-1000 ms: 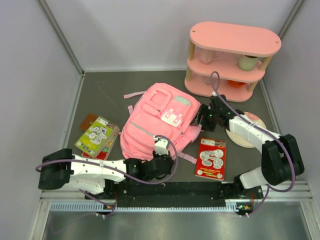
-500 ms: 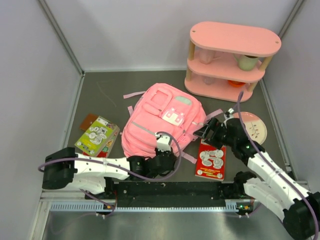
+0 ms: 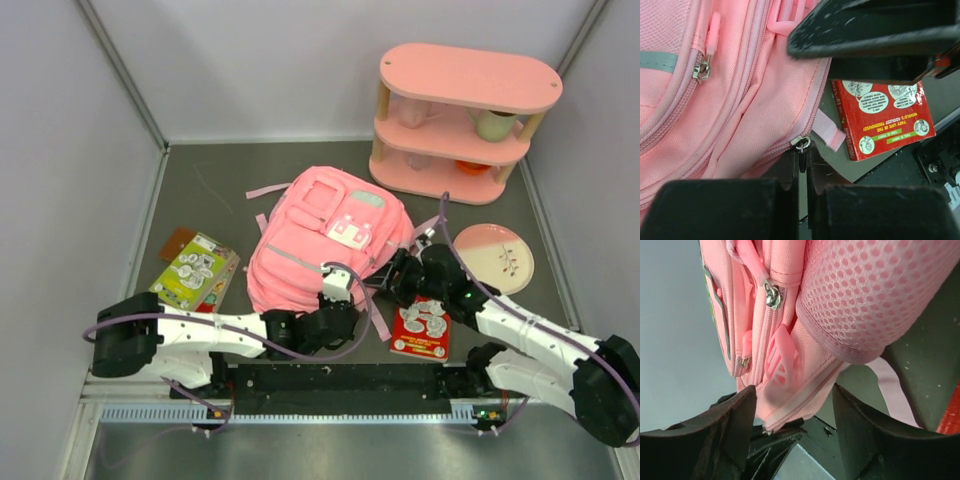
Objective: Pack the student bag
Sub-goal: Unzip the student bag at the center of the board.
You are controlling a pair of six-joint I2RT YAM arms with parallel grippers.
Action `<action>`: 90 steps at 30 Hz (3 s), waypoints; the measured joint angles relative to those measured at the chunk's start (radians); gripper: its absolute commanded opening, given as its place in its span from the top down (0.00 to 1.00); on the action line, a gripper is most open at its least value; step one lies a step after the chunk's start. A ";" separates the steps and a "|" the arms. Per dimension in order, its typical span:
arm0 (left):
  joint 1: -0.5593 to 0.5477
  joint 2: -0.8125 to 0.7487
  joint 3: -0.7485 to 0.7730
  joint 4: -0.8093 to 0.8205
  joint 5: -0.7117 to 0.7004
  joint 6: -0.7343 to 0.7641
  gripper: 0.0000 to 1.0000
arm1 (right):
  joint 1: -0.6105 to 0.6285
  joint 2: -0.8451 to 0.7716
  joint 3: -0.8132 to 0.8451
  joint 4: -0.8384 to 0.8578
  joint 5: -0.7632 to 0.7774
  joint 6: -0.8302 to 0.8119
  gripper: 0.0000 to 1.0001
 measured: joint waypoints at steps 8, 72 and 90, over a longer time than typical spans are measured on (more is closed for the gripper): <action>0.003 0.003 0.014 0.017 0.008 0.020 1.00 | 0.024 0.056 0.009 0.039 0.032 0.022 1.00; 0.014 -0.014 0.035 -0.102 0.138 0.038 1.00 | -0.019 0.051 -0.094 0.071 -0.133 0.012 0.64; 0.030 -0.157 -0.042 -0.205 0.010 -0.044 1.00 | -0.113 0.160 0.113 -0.136 -0.043 -0.215 1.00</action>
